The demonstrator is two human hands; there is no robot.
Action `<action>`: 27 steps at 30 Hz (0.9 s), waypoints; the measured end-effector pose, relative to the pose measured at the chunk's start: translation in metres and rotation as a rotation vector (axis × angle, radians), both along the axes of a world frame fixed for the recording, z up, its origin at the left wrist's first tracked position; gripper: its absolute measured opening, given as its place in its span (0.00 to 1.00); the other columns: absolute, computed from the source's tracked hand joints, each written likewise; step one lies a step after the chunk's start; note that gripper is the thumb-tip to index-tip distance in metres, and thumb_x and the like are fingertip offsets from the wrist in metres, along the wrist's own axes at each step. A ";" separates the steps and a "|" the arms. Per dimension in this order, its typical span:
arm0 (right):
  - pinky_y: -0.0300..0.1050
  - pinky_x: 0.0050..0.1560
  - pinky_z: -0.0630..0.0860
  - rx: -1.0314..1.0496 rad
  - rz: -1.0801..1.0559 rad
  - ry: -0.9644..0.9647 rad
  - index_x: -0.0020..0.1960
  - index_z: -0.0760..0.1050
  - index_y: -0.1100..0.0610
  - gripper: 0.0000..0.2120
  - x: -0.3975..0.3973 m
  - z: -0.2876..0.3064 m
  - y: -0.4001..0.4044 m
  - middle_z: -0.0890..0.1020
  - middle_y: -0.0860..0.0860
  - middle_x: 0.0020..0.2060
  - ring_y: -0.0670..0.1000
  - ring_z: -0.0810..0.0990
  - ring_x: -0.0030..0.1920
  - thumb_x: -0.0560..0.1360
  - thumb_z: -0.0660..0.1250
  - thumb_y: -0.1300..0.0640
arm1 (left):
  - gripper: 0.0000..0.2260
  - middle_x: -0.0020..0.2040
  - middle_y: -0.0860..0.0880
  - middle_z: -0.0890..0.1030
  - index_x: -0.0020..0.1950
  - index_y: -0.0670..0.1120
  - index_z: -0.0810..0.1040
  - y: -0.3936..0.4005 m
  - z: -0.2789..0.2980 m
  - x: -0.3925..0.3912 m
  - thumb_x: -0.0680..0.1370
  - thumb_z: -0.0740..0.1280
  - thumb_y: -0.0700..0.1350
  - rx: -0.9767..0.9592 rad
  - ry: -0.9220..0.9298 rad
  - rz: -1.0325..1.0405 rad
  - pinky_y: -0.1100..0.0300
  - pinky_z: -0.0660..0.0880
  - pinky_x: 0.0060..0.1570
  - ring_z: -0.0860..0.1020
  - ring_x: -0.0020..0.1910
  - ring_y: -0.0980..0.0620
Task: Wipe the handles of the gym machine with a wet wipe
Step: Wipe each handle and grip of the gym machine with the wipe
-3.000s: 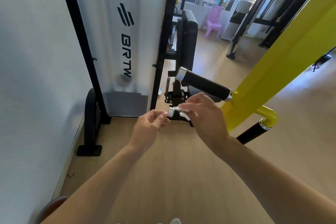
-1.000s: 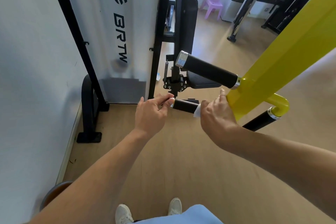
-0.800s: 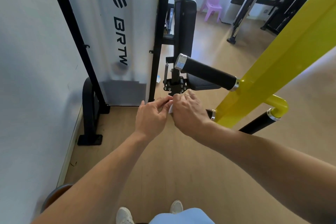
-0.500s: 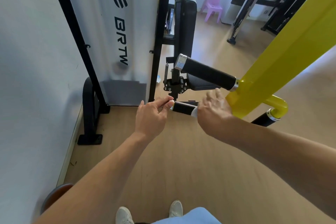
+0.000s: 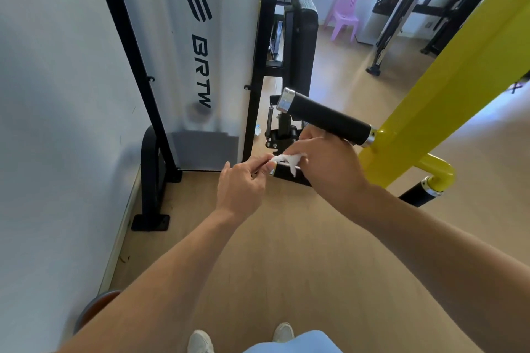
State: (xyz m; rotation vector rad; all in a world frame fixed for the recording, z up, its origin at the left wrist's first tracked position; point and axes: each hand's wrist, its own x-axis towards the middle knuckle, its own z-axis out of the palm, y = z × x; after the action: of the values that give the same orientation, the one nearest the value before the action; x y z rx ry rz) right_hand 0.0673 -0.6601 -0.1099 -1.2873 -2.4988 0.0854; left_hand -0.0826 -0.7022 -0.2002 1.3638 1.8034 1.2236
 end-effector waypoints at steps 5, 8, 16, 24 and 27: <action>0.51 0.39 0.80 -0.062 0.041 0.076 0.49 0.85 0.56 0.08 -0.002 -0.027 0.003 0.80 0.53 0.42 0.54 0.79 0.42 0.72 0.75 0.66 | 0.16 0.42 0.58 0.84 0.63 0.57 0.81 -0.004 0.003 0.001 0.80 0.62 0.60 -0.006 -0.009 -0.037 0.34 0.64 0.69 0.79 0.49 0.55; 0.45 0.61 0.76 -0.159 0.096 -0.036 0.67 0.79 0.53 0.19 0.010 -0.028 -0.007 0.82 0.50 0.61 0.52 0.80 0.61 0.78 0.66 0.66 | 0.16 0.43 0.55 0.86 0.63 0.57 0.81 -0.005 0.002 0.000 0.80 0.62 0.60 0.010 -0.019 -0.044 0.30 0.70 0.61 0.82 0.43 0.50; 0.45 0.51 0.77 -0.255 0.033 0.147 0.58 0.79 0.48 0.11 0.010 -0.033 -0.008 0.81 0.43 0.51 0.46 0.78 0.50 0.77 0.70 0.48 | 0.13 0.39 0.60 0.83 0.60 0.59 0.82 -0.004 -0.002 0.003 0.80 0.63 0.59 -0.008 -0.023 -0.035 0.36 0.62 0.71 0.82 0.45 0.43; 0.48 0.58 0.70 -0.100 -0.146 -0.387 0.64 0.72 0.53 0.16 0.010 -0.041 -0.016 0.81 0.51 0.57 0.54 0.80 0.57 0.81 0.62 0.45 | 0.15 0.40 0.62 0.85 0.60 0.59 0.82 -0.004 -0.010 0.001 0.79 0.62 0.61 0.015 -0.047 -0.053 0.36 0.60 0.73 0.81 0.41 0.57; 0.51 0.57 0.68 -0.046 -0.224 -0.561 0.62 0.71 0.56 0.16 0.013 -0.036 -0.021 0.81 0.54 0.55 0.56 0.79 0.55 0.83 0.56 0.45 | 0.16 0.30 0.65 0.78 0.60 0.58 0.81 -0.005 -0.012 0.001 0.79 0.62 0.62 0.010 -0.058 -0.076 0.34 0.69 0.64 0.76 0.32 0.55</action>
State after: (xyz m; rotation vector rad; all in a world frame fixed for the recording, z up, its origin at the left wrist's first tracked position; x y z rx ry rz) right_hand 0.0803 -0.6814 -0.1464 -1.8030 -2.7780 -0.3154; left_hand -0.0819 -0.7070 -0.2126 1.3756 1.6921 1.2210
